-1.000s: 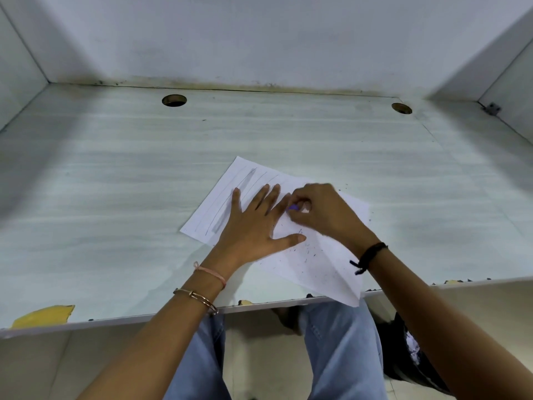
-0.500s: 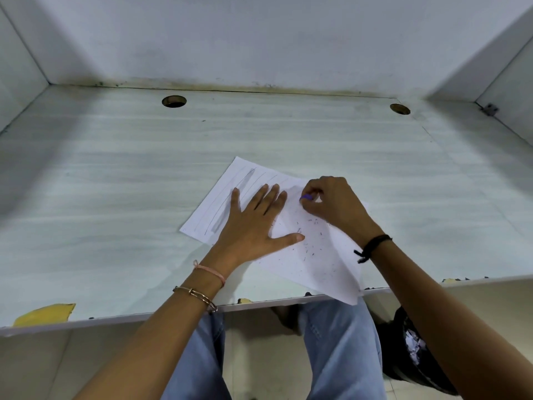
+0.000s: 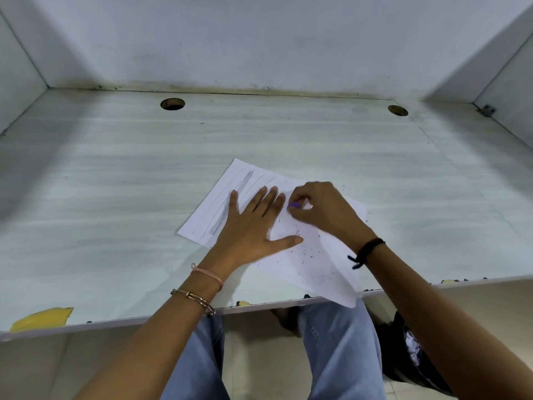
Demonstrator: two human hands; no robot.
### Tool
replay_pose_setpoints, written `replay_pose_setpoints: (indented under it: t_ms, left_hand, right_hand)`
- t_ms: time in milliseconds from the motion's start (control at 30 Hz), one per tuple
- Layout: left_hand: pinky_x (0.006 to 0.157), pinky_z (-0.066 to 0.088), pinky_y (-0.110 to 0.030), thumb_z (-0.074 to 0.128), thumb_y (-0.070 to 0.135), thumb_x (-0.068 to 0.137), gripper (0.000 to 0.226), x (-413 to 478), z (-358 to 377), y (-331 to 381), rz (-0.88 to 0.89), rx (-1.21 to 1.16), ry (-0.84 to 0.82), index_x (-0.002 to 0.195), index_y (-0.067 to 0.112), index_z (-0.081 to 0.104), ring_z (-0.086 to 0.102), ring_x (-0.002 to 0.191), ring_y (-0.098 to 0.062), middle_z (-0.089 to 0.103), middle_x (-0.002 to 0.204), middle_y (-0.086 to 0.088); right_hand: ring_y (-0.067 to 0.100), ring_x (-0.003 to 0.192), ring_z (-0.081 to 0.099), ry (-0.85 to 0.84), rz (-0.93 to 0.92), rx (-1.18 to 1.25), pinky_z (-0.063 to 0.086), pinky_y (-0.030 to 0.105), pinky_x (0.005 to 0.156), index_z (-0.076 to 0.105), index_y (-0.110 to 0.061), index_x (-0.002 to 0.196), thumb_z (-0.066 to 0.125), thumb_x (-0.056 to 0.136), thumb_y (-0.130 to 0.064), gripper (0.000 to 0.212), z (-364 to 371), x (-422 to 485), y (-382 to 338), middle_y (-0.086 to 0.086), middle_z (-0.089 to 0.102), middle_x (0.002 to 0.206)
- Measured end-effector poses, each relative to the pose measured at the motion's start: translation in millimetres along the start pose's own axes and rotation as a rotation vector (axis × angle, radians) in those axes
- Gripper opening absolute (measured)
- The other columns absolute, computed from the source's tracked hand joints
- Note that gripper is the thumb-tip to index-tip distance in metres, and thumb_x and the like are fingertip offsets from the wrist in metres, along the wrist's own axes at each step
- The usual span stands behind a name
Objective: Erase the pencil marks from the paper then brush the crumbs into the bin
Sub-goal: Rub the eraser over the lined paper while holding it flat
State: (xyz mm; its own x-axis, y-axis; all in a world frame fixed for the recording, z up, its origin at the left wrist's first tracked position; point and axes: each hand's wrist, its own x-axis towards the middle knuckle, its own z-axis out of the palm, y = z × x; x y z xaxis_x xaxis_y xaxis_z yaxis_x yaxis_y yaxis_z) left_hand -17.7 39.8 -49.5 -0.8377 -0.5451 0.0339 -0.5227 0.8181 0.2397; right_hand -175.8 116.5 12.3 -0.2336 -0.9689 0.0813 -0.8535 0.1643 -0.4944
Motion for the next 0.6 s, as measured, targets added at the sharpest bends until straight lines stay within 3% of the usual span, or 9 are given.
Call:
replay_pose_setpoints:
  t_ms: [67,200,300,367,433,500,600]
  left_hand:
    - [0.113,-0.014,-0.062,0.016,0.086,0.079,0.097,1,-1,0,-0.004,-0.003,0.005,0.154,0.030,-0.007,-0.016,0.148,-0.009,-0.012,0.162,0.008]
    - [0.113,-0.013,-0.062,0.017,0.085,0.079,0.097,1,-1,1,0.010,0.001,0.005,0.155,0.029,-0.004,-0.015,0.148,-0.009,-0.010,0.162,0.007]
    - [0.113,-0.015,-0.061,0.015,0.086,0.078,0.097,1,0,0,-0.004,0.012,0.010,0.154,0.029,-0.006,-0.015,0.148,-0.009,-0.012,0.162,0.008]
    - [0.113,-0.015,-0.062,0.014,0.086,0.078,0.097,2,0,0,-0.006,0.009,0.011,0.154,0.030,-0.007,-0.015,0.148,-0.009,-0.012,0.162,0.007]
    - [0.113,-0.014,-0.062,0.015,0.086,0.078,0.098,2,0,1,0.000,0.010,0.008,0.155,0.029,-0.005,-0.015,0.148,-0.009,-0.012,0.162,0.007]
    - [0.113,-0.014,-0.061,0.015,0.085,0.078,0.097,0,-1,1,0.000,0.017,-0.002,0.155,0.029,-0.005,-0.016,0.147,-0.008,-0.012,0.162,0.008]
    - [0.113,-0.016,-0.061,0.015,0.086,0.078,0.096,0,-2,1,-0.010,0.002,0.000,0.154,0.030,-0.006,-0.016,0.148,-0.008,-0.012,0.162,0.009]
  right_hand:
    - [0.014,0.070,0.060,0.063,0.026,-0.030,0.048,0.028,0.066,0.070,-0.012,0.077,0.067,0.077,-0.015,0.004,0,3,-2,-0.003,0.066,0.073]
    - [0.001,0.063,0.054,-0.145,-0.053,0.039,0.040,0.017,0.060,0.072,-0.016,0.078,0.069,0.075,-0.014,0.005,2,-9,-11,-0.010,0.066,0.071]
    - [0.011,0.070,0.059,0.033,0.011,0.005,0.047,0.027,0.065,0.070,-0.013,0.079,0.068,0.077,-0.015,0.003,-2,3,5,-0.002,0.068,0.075]
    - [0.008,0.068,0.055,0.075,0.001,-0.005,0.044,0.024,0.065,0.069,-0.012,0.079,0.068,0.078,-0.015,0.003,2,0,1,-0.002,0.065,0.072]
    - [-0.001,0.065,0.054,-0.045,-0.075,0.026,0.038,0.011,0.062,0.070,-0.012,0.079,0.068,0.078,-0.012,0.002,5,-9,-7,-0.010,0.061,0.068]
    - [-0.004,0.064,0.053,-0.118,-0.074,0.043,0.037,0.010,0.060,0.071,-0.013,0.080,0.069,0.077,-0.012,0.003,2,-10,-4,-0.010,0.063,0.070]
    - [0.004,0.063,0.049,0.071,-0.015,-0.008,0.037,0.020,0.064,0.070,-0.010,0.080,0.069,0.079,-0.015,0.004,-2,4,9,-0.001,0.064,0.075]
